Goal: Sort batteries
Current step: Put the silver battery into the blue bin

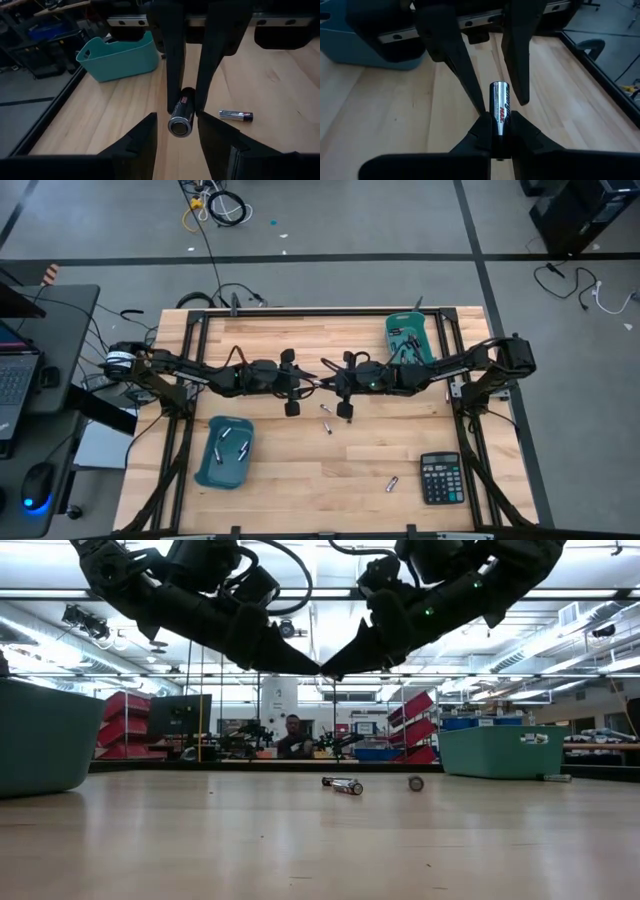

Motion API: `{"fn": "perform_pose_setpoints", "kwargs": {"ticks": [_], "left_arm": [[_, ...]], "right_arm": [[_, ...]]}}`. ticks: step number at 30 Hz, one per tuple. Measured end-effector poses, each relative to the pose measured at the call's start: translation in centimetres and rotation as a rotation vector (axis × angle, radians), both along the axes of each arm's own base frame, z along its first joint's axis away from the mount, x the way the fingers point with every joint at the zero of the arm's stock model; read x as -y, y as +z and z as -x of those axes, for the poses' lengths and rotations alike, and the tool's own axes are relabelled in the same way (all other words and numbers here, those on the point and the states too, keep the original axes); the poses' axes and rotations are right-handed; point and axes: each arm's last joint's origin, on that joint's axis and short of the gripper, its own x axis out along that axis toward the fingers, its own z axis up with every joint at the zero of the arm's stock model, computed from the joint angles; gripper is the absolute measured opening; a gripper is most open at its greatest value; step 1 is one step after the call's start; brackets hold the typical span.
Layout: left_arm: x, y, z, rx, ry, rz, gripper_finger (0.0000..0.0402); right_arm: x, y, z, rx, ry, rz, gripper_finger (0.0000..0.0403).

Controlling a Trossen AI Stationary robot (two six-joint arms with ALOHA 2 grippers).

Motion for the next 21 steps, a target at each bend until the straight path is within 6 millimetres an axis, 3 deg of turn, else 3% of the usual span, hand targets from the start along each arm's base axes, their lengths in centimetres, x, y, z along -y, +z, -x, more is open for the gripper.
{"fn": "perform_pose_setpoints", "kwargs": {"ticks": [13, 21], "left_arm": [[0.07, 0.14, -0.05, 0.015, -0.029, -0.002, 0.0140], [0.09, 0.15, -0.05, 0.018, -0.036, 0.000, 0.0072]], "right_arm": [[-0.03, 0.04, -0.02, 0.003, 0.007, 0.013, 0.0028], [-0.03, 0.01, -0.01, -0.002, 0.011, 0.016, 0.0028]]}}
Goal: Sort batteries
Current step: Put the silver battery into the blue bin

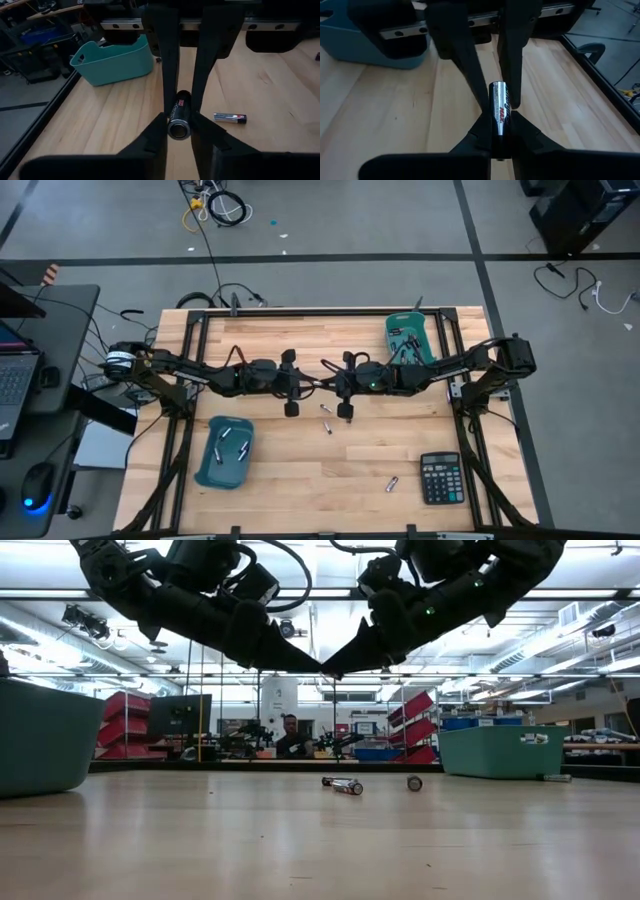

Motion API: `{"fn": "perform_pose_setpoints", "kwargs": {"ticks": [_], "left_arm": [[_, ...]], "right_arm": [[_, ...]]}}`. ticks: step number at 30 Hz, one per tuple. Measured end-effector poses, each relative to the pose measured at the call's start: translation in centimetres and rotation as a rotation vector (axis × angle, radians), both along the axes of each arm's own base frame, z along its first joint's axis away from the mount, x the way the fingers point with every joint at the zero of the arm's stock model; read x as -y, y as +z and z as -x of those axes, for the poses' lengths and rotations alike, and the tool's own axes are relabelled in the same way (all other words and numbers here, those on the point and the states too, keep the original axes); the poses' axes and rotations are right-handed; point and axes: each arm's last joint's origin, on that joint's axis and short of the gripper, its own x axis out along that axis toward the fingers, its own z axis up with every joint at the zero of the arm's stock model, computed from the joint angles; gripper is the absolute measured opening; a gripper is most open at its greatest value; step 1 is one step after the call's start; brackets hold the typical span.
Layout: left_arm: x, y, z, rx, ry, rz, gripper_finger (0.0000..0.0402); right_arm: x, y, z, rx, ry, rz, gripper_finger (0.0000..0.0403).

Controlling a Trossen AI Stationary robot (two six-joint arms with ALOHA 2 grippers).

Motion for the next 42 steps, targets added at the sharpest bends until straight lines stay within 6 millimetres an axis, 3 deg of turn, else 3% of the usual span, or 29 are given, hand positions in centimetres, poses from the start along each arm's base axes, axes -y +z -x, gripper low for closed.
{"fn": "perform_pose_setpoints", "kwargs": {"ticks": [4, 7, 16, 20, 42], "left_arm": [[0.03, -0.04, 0.02, -0.002, -0.007, 0.002, 0.0036], [0.03, -0.03, 0.01, -0.001, -0.009, 0.002, 0.0033], [0.12, 0.46, -0.18, 0.046, -0.037, 0.024, 0.0130], [0.14, 0.65, -0.23, 0.063, -0.047, 0.015, 0.0149], [-0.77, 0.00, -0.01, 0.001, -0.033, 0.019, 0.0128]], "right_arm": [[-0.04, -0.06, 0.02, -0.008, 0.010, 0.007, 0.0028], [-0.01, -0.06, 0.02, -0.008, 0.008, 0.007, 0.0028], [0.01, 0.09, -0.06, 0.006, -0.003, -0.001, 0.0028], [0.01, 0.07, -0.06, 0.004, -0.003, 0.000, 0.0028], [0.04, 0.04, -0.03, 0.000, -0.005, 0.005, 0.0028]]}}
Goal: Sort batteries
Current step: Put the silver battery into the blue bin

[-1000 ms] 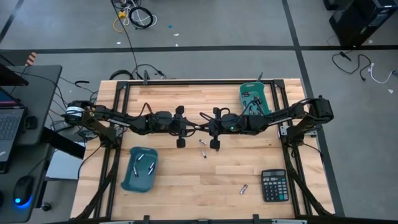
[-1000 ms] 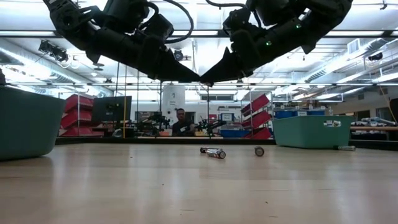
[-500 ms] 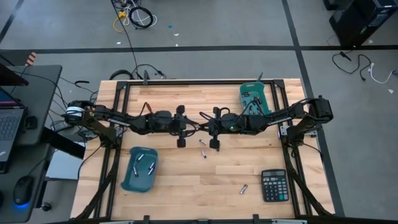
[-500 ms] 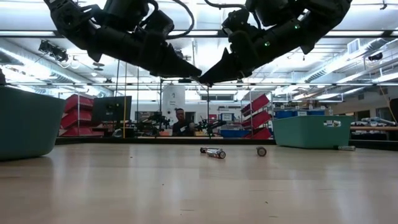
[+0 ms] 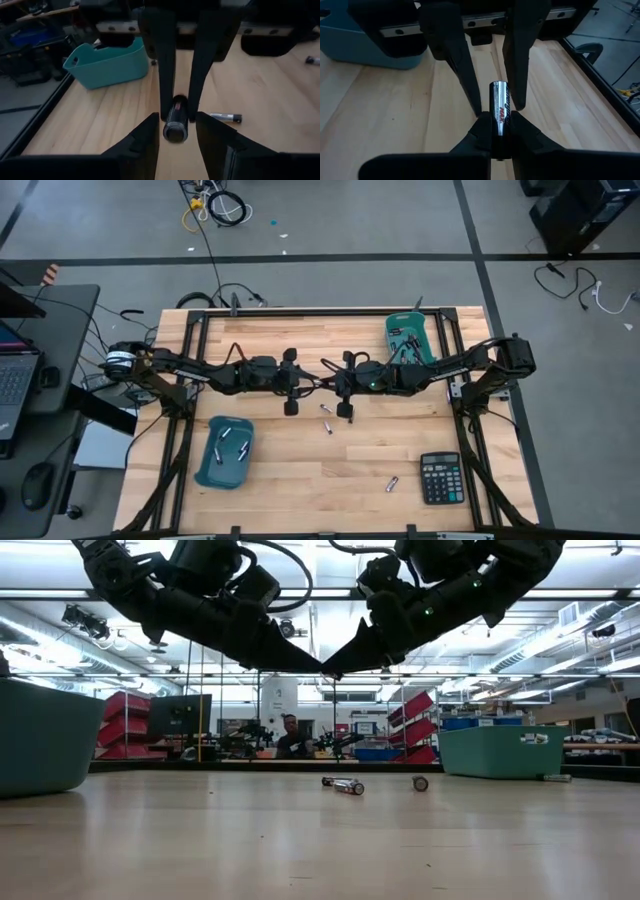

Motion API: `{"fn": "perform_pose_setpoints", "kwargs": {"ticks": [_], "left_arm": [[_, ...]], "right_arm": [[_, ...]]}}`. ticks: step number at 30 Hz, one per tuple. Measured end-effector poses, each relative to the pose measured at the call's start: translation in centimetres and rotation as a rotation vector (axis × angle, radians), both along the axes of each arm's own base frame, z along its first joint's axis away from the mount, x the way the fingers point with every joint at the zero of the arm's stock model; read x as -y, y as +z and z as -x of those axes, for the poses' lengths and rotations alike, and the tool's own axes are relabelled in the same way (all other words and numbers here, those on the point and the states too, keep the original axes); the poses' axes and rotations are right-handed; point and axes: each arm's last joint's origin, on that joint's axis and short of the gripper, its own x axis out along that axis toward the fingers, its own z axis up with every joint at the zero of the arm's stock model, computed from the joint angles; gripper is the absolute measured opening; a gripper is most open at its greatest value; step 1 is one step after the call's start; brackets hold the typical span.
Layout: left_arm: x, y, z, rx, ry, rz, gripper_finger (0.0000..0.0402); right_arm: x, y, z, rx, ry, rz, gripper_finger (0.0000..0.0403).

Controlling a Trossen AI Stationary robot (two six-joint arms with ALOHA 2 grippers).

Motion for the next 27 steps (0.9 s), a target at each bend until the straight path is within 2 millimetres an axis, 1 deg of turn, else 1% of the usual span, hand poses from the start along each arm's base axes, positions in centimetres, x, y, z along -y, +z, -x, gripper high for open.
{"fn": "perform_pose_setpoints", "kwargs": {"ticks": [5, 13, 20, 23, 27], "left_arm": [[0.14, 0.36, -0.11, 0.040, -0.051, 0.011, 0.0120], [0.09, 0.28, -0.10, 0.034, -0.049, 0.011, 0.0117], [-0.64, 0.23, -0.01, 0.028, -0.023, 0.011, 0.0116], [-0.76, 0.22, 0.01, 0.028, -0.021, 0.012, 0.0104], [-0.80, 0.22, 0.01, 0.028, -0.030, 0.015, 0.0073]], "right_arm": [[-0.03, 0.03, -0.01, 0.003, 0.008, 0.003, 0.0028], [-0.04, 0.04, -0.02, 0.005, 0.010, 0.007, 0.0028], [0.02, 0.02, 0.00, 0.004, 0.002, 0.010, 0.0028], [0.01, 0.02, 0.00, 0.005, 0.003, 0.010, 0.0028], [-0.02, 0.03, 0.00, 0.006, 0.006, 0.011, 0.0028]]}}
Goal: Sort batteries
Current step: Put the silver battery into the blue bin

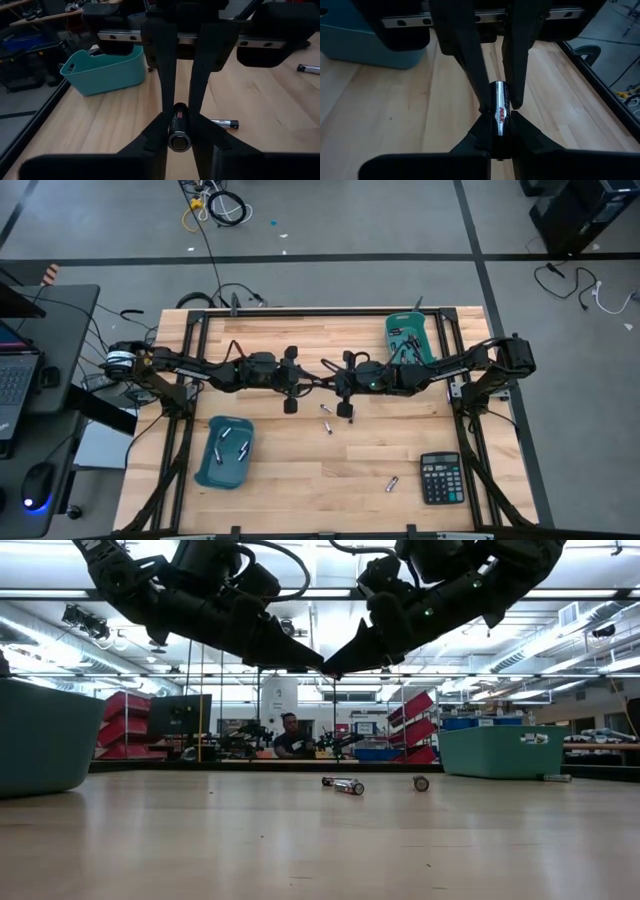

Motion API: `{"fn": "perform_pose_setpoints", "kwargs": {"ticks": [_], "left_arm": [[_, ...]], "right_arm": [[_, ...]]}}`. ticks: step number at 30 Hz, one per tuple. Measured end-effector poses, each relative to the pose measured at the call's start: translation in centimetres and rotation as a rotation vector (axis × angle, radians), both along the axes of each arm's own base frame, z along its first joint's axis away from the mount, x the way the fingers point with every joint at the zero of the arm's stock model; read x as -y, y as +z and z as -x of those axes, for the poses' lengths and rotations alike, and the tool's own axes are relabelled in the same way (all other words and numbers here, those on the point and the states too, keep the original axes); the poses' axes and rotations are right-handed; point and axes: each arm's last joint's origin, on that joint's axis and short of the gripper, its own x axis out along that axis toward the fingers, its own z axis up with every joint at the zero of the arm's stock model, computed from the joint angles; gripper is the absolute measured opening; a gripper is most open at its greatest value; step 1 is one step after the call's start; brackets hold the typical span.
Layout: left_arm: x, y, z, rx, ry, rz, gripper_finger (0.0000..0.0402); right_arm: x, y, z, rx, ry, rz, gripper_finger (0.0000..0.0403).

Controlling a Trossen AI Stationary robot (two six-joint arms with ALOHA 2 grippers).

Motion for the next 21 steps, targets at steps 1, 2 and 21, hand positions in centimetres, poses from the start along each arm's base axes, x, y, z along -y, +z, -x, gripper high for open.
{"fn": "perform_pose_setpoints", "kwargs": {"ticks": [1, 2, 21], "left_arm": [[0.01, -0.01, 0.01, 0.000, -0.001, 0.000, 0.0065], [0.01, -0.03, 0.02, -0.001, -0.001, 0.001, 0.0057], [-0.25, 0.27, 0.03, 0.022, 0.084, -0.037, 0.0039]], "right_arm": [[-0.01, -0.01, 0.01, 0.000, 0.002, 0.001, 0.0028], [-0.01, -0.01, 0.01, 0.000, 0.004, 0.002, 0.0028], [0.24, 0.22, 0.25, -0.005, -0.088, -0.006, 0.0110]]}}
